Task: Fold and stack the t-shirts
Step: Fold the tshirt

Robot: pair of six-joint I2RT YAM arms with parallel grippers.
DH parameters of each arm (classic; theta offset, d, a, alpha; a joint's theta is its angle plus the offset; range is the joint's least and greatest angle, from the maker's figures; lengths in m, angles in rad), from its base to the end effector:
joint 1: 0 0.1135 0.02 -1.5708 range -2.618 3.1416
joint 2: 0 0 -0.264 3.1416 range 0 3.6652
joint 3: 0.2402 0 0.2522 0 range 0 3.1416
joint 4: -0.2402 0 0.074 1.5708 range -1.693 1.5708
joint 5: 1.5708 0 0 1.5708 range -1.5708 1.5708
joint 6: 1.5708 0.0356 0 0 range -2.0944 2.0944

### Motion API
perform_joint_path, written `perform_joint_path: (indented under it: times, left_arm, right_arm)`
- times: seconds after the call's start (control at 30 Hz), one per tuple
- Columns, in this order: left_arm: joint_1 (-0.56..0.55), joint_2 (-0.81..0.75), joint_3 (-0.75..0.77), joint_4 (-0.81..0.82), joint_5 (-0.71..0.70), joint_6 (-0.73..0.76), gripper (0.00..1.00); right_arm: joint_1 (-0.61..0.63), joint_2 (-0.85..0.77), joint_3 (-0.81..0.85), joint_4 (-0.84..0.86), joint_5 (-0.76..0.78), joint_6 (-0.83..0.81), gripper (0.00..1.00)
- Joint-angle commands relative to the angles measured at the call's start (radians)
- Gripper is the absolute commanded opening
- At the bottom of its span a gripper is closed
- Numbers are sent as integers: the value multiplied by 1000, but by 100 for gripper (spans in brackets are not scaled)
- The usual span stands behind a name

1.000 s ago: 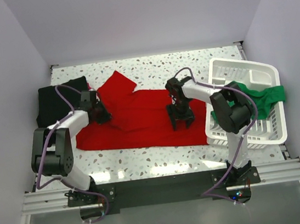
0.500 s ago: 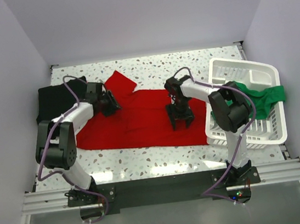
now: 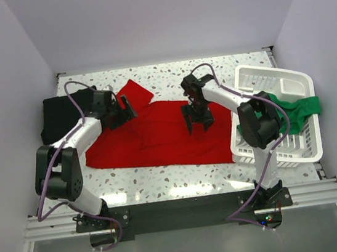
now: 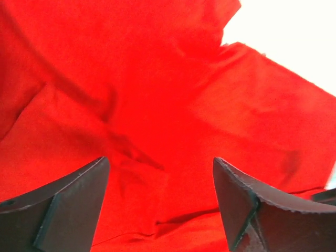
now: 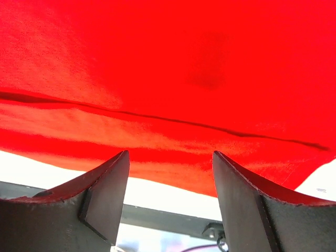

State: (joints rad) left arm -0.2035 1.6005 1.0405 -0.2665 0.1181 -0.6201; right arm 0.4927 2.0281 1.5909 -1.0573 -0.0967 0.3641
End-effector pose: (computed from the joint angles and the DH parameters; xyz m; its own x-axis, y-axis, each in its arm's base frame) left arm 0.3334 -0.0731 0.2177 -0.7483 -0.4348 -0.5010 -0.1917 0.8647 -0.4642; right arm 0.3440 0.1886 0.1919 -0.9909 -0.1297 -0.0370 -0.1331 0.9842 0.1171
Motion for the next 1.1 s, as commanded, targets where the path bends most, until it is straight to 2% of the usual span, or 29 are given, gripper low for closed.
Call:
perform_joint_path:
  times: [0.0,0.3,0.7,1.07]
  left_arm:
    - [6,-2,-65,12,-37,31,86]
    - [10,18,-163,32,-97,63,91]
    - [10,-123,-378,-5,-143,-27,92]
    - [10,-307,-554,-134,-133,-173,93]
  right_arm:
    - [3,-13,46,3,15,-13,68]
    - [4,38,-57,68,31,-13,68]
    - [4,-28,-296,152,-12,13,68]
    - [35,-123,-460,189,-57,30,68]
